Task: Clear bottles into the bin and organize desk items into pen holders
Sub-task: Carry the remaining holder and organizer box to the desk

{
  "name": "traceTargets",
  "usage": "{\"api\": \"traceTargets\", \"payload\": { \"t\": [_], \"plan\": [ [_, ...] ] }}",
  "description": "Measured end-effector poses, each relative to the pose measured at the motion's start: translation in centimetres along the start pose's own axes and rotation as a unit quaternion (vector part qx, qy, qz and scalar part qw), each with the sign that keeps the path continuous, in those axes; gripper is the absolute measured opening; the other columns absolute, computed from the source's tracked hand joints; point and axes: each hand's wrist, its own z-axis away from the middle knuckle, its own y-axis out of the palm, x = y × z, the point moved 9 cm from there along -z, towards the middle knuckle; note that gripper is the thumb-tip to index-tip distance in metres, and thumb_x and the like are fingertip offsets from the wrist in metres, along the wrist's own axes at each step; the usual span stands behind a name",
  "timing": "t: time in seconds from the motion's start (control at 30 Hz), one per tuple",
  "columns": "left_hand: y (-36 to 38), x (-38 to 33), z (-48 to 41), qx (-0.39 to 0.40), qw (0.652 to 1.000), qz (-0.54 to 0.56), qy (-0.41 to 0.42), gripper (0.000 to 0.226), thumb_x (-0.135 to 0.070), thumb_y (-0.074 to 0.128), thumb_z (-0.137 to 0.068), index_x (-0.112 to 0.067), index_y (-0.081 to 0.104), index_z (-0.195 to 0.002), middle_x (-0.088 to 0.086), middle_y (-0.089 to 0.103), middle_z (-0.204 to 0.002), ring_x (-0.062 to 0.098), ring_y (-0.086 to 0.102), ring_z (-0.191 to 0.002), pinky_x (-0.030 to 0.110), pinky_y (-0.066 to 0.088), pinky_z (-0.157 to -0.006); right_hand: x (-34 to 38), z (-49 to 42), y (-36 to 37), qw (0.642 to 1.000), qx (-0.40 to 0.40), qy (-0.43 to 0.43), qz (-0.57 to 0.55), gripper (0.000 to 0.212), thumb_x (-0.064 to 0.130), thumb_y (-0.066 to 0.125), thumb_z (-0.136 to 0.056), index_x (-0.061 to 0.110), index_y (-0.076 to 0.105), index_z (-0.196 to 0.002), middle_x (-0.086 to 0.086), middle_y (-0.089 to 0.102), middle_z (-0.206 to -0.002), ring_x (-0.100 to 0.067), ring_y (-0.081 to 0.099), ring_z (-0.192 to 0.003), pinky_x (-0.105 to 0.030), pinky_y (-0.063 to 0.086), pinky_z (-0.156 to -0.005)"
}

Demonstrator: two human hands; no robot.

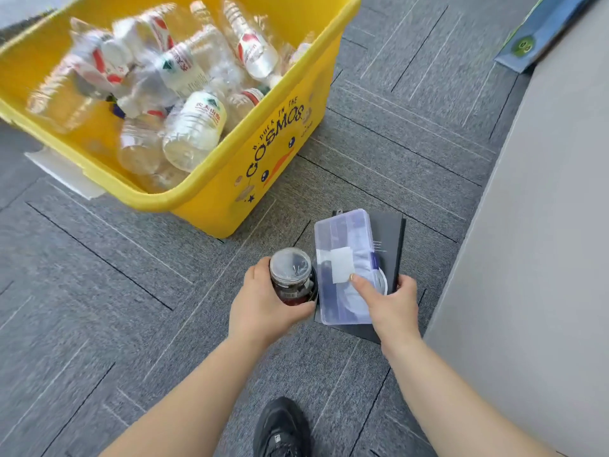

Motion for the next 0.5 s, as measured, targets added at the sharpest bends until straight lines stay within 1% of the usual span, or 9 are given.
{"api": "traceTargets", "payload": {
  "t": [0.03, 0.07, 0.13, 0.17, 0.23, 0.3, 0.43, 0.5],
  "plan": [
    [-1.7, -0.6, 1.0, -0.015, 1.0, 0.007, 0.011, 0.092, -0.054, 0.08, -0.056, -0.031, 0.035, -0.133, -0.007, 0.044, -0.128, 0.014, 0.052, -0.112, 0.031, 0.044, -0.083, 1.1, 1.3, -0.1, 1.0, 0.006, -0.006, -0.005, 0.071, 0.029, 0.081, -0.073, 0.012, 0.04, -0.128, 0.001, 0.055, -0.113, -0.014, 0.055, -0.097, -0.024, 0.038, -0.08],
    [-3.5, -1.2, 2.0, -0.033, 0.999, 0.009, 0.023, 0.094, -0.054, 0.08, -0.056, -0.031, 0.034, -0.135, -0.007, 0.042, -0.13, 0.014, 0.051, -0.115, 0.033, 0.045, -0.086, 2.3, 2.6, -0.3, 1.0, 0.014, -0.013, -0.012, 0.067, 0.029, 0.08, -0.074, 0.014, 0.04, -0.125, 0.001, 0.054, -0.113, -0.012, 0.055, -0.096, -0.024, 0.038, -0.079],
    [-7.1, -2.4, 4.5, -0.067, 0.997, 0.012, 0.037, 0.1, -0.055, 0.079, -0.055, -0.029, 0.032, -0.14, -0.007, 0.04, -0.134, 0.014, 0.047, -0.12, 0.035, 0.045, -0.093, 5.0, 5.7, -0.9, 0.999, 0.033, -0.033, -0.029, 0.059, 0.029, 0.08, -0.075, 0.018, 0.04, -0.117, 0.005, 0.053, -0.108, -0.001, 0.052, -0.088, -0.022, 0.038, -0.074],
    [-9.0, -3.0, 5.9, -0.083, 0.996, 0.016, 0.039, 0.102, -0.055, 0.079, -0.054, -0.029, 0.032, -0.14, -0.007, 0.039, -0.135, 0.015, 0.047, -0.121, 0.035, 0.045, -0.095, 6.3, 7.4, -1.5, 0.998, 0.042, -0.04, -0.037, 0.058, 0.028, 0.079, -0.076, 0.018, 0.039, -0.116, 0.006, 0.053, -0.106, 0.0, 0.051, -0.087, -0.023, 0.038, -0.075],
    [-12.6, -4.6, 9.0, -0.11, 0.993, 0.018, 0.046, 0.101, -0.054, 0.08, -0.053, -0.03, 0.033, -0.14, -0.007, 0.04, -0.132, 0.016, 0.049, -0.119, 0.035, 0.045, -0.095, 8.8, 10.9, -3.0, 0.995, 0.06, -0.06, -0.047, 0.06, 0.029, 0.08, -0.075, 0.014, 0.041, -0.119, 0.005, 0.055, -0.108, -0.007, 0.055, -0.093, -0.026, 0.039, -0.079],
    [-16.2, -6.7, 12.6, -0.131, 0.99, 0.016, 0.058, 0.1, -0.054, 0.081, -0.053, -0.032, 0.034, -0.139, -0.008, 0.041, -0.13, 0.016, 0.051, -0.116, 0.034, 0.045, -0.093, 11.3, 14.6, -5.0, 0.993, 0.076, -0.082, -0.046, 0.063, 0.03, 0.081, -0.073, 0.012, 0.045, -0.121, 0.002, 0.06, -0.111, -0.013, 0.059, -0.099, -0.029, 0.044, -0.081],
    [-23.1, -11.6, 21.0, -0.176, 0.981, 0.003, 0.085, 0.094, -0.056, 0.08, -0.053, -0.035, 0.038, -0.135, -0.01, 0.043, -0.129, 0.014, 0.052, -0.116, 0.033, 0.045, -0.091, 16.9, 22.0, -9.0, 0.982, 0.126, -0.129, -0.05, 0.064, 0.031, 0.081, -0.073, 0.009, 0.045, -0.121, -0.002, 0.061, -0.113, -0.016, 0.061, -0.1, -0.033, 0.049, -0.084],
    [-26.1, -14.3, 25.6, -0.201, 0.974, -0.003, 0.1, 0.094, -0.057, 0.08, -0.054, -0.033, 0.039, -0.135, -0.009, 0.044, -0.131, 0.015, 0.052, -0.116, 0.036, 0.046, -0.092, 20.1, 25.8, -11.0, 0.974, 0.151, -0.161, -0.057, 0.067, 0.032, 0.081, -0.072, 0.009, 0.043, -0.122, -0.004, 0.06, -0.114, -0.019, 0.061, -0.102, -0.038, 0.05, -0.09]
  ]
}}
